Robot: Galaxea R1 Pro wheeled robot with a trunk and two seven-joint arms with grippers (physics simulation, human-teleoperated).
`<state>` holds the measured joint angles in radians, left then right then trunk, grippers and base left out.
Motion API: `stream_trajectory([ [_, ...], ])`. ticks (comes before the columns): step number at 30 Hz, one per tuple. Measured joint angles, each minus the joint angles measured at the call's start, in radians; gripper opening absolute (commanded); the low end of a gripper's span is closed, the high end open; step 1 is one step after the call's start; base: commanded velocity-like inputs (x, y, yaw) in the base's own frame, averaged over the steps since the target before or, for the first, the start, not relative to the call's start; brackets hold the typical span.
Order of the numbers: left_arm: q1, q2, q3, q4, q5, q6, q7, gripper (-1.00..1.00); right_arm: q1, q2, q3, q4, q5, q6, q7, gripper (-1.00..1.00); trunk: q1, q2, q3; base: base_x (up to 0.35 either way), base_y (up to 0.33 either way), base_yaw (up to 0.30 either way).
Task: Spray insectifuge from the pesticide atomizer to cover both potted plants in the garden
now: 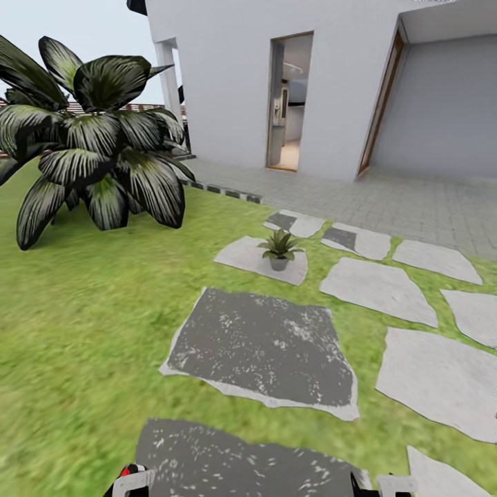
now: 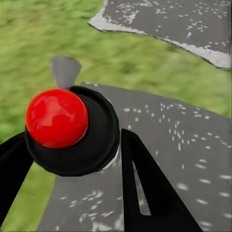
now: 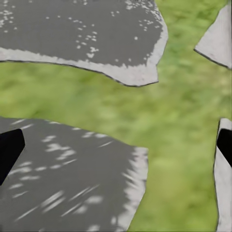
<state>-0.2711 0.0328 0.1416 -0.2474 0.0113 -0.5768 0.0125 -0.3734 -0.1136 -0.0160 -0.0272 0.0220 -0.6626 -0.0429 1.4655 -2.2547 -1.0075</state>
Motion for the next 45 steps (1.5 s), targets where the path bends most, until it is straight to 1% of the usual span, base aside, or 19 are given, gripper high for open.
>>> stream_trajectory([
  [5,0.000,0.000,0.001,0.000,0.000,-0.001,0.000,-1.00,0.000,0.000,0.000,0.000,0.000,0.000,0.000,1.00,0.000,0.000,0.000,0.283,0.233,-0.252],
  [8,0.000,0.000,0.000,0.000,0.000,-0.001,0.000,-1.00,0.000,0.000,0.000,0.000,0.000,0.000,0.000,1.00,0.000,0.000,0.000,0.282,0.237,-0.093],
  [45,0.000,0.000,0.000,-0.001,0.000,-0.001,0.000,-1.00,0.000,0.000,0.000,0.000,0.000,0.000,0.001,1.00,0.000,0.000,0.000,0.283,0.230,-0.002],
])
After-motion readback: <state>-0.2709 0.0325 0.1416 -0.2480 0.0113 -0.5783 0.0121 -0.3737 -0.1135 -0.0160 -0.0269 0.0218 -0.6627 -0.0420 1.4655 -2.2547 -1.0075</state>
